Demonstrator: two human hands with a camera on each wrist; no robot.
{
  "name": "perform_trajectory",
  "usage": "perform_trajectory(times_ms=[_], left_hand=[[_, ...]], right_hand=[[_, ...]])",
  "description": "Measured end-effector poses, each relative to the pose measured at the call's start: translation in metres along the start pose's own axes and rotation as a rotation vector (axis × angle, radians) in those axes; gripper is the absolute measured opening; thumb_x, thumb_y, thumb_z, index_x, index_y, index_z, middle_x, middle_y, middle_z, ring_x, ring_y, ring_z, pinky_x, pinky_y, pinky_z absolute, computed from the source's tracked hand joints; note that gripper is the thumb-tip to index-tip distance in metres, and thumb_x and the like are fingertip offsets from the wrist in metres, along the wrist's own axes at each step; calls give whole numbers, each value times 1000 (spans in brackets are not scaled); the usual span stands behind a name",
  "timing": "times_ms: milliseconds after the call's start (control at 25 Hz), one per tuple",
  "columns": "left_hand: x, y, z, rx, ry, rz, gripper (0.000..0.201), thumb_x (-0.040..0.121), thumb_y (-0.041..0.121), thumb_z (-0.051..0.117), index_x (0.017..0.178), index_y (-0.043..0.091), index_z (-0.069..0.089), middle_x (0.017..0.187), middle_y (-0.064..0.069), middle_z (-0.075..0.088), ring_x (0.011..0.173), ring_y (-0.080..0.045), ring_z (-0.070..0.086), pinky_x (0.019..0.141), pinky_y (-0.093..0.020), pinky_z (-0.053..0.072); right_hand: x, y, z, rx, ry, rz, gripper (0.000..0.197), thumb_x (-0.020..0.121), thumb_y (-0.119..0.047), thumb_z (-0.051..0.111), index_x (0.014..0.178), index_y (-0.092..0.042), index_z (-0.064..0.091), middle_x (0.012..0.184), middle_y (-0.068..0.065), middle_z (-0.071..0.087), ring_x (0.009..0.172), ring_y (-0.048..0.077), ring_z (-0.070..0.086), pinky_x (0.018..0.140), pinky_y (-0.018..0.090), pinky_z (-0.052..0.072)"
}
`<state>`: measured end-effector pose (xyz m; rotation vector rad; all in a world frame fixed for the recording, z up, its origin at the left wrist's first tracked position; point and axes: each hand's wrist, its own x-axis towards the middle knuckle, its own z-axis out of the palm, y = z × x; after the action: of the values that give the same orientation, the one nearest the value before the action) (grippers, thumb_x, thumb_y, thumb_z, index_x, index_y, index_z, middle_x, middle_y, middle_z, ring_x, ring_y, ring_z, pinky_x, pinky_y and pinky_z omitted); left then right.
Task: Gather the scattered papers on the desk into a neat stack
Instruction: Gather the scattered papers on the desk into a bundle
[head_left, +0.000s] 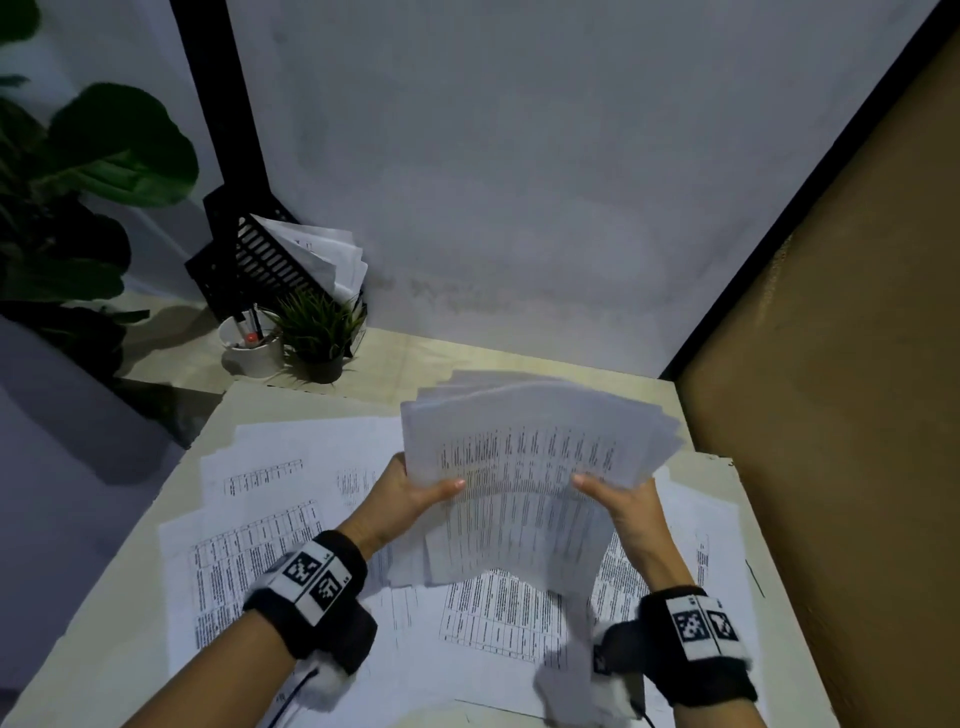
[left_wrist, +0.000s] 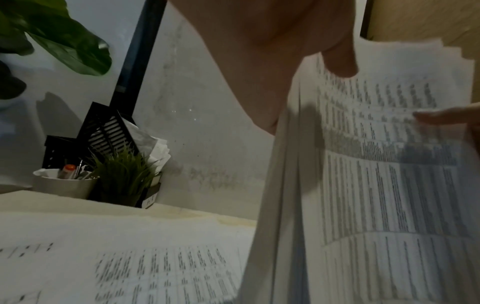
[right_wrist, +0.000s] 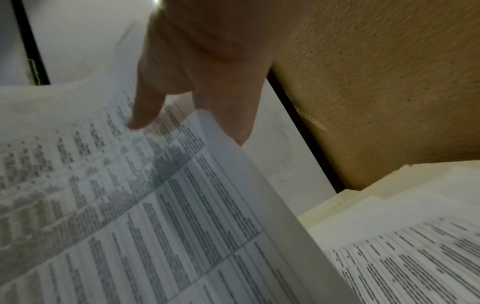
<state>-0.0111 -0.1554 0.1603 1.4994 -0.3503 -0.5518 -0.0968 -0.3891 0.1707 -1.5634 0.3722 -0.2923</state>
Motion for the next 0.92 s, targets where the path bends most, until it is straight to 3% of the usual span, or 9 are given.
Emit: perform_trajectory(times_ms=[80,200,280,400,520,600,680,800,920], left_hand=[[0,3,7,3,23,-4,48,60,54,73,100,32,58,106,5,67,103,-13,65,96,-40,50],[0,24,13,-11,97,70,23,76,26,69,94,34,57,97,11,66,90,1,65,89,-35,51],[0,32,10,-74,94,148,36,64,34,76,95,29,59,88,8,69,86,-2,67,80,-31,55],[-1,19,1,-57,87,99,89,43,64,78,113,14,54,105,-7,66,101,-23,64,87,-43,54],[-8,7,3,6,5,49,88,35,71,74,106,22,57,103,-4,66,96,-9,66,85,-38,56],[-9,10,1,-28,32,83,77,35,70,75,99,29,58,97,3,67,88,-1,67,79,-26,56],[-11,16,-1,-64,27,151,65,44,61,78,98,30,62,92,3,71,89,-5,68,77,-24,56],[-14,20,-4,-88,-19,182,43,51,35,78,93,30,67,86,15,73,86,-1,67,70,-16,52],[-14,19,-2,-50,0,127,46,50,42,74,92,30,59,79,17,72,81,2,65,67,-16,53]], right_hand=[[0,-1,7,-22,-12,1,44,66,-6,78,100,-26,56,97,-1,68,95,16,66,87,36,54],[-2,-15,13,17,35,-93,37,74,2,68,95,-27,58,90,-10,68,81,0,67,74,18,56],[-1,-18,12,93,67,-142,34,75,2,67,94,-25,59,85,-10,67,79,1,66,71,18,56],[-5,-9,16,72,31,-66,31,74,1,67,94,-22,60,88,-3,66,84,13,65,71,23,57],[-9,-2,23,6,28,20,28,73,5,68,84,-21,62,85,-1,67,82,17,63,77,32,55],[-8,-4,20,30,23,-1,31,71,6,71,86,-20,62,82,-3,67,80,13,65,70,24,56],[-7,-4,13,68,-22,-35,38,64,-3,76,94,-18,60,79,-6,71,79,5,67,64,17,54],[-6,4,8,70,-32,35,62,41,-25,86,96,-15,60,80,-6,71,79,8,67,63,15,52],[-3,5,9,19,-14,46,62,37,-38,90,88,-16,63,72,-8,74,73,3,68,64,16,52]])
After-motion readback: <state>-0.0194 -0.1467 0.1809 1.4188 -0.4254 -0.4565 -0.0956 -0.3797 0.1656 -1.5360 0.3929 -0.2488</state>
